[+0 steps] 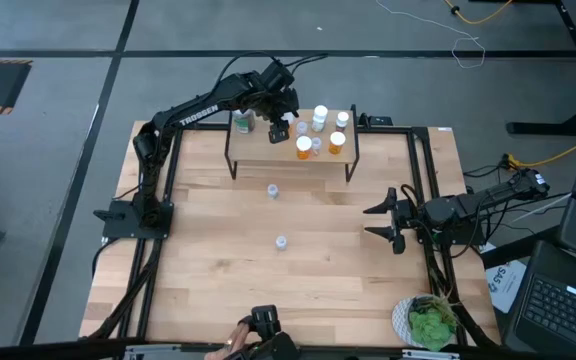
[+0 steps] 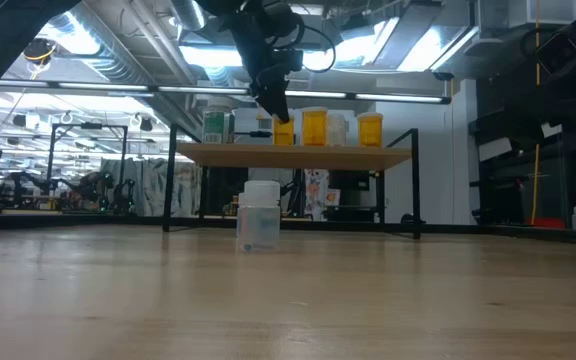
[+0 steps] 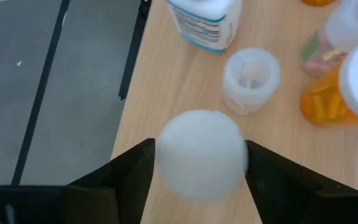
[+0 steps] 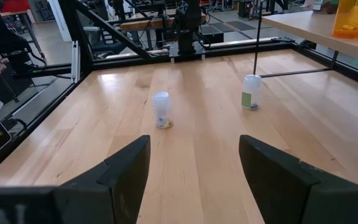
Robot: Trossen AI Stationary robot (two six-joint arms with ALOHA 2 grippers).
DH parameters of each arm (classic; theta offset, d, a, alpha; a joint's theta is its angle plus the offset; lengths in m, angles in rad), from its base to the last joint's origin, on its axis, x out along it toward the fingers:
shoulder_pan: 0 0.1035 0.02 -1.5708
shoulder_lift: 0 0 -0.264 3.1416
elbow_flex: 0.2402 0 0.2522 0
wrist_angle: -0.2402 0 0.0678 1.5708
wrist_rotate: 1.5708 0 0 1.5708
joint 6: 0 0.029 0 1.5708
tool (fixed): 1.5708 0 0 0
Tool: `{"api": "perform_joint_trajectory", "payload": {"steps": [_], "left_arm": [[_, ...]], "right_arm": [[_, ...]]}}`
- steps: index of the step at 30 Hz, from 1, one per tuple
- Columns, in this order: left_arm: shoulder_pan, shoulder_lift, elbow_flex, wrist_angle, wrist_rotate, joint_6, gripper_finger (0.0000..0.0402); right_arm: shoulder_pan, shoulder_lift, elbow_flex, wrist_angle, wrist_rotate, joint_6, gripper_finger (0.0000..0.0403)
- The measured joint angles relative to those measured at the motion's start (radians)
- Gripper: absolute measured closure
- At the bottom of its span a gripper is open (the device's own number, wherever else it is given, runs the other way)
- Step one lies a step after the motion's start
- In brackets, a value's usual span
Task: Pick and place medicine bottles onto shelf by color
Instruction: Put the orange pill bottle on the shelf, then put the bottom transparent pill bottle on the shelf
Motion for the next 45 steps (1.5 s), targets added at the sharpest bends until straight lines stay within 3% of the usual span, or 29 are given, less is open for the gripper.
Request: {"api": "perform_joint_trajectory", "payload": {"steps": [16, 23, 35, 45], "left_arm": [[-0.033, -0.009, 0.000, 0.072, -0.083, 0.026, 0.0150], [-0.069, -0.083, 0.000, 0.068, -0.231, 0.023, 0.0150], [-0.193, -0.373, 0.001, -0.224, -0.226, -0.185, 0.0151], [-0.287, -0.505, 0.001, -0.382, -0.222, -0.282, 0.0154]], "right_arm": [[0.000, 0.000, 0.000, 0.000, 0.000, 0.003, 0.0155], [0.000, 0.000, 0.000, 0.000, 0.000, 0.003, 0.0155], [0.000, 0.000, 0.000, 0.005, -0.001, -0.001, 0.0155], [0.000, 0.000, 0.000, 0.013, -0.009, -0.003, 0.0155]]}}
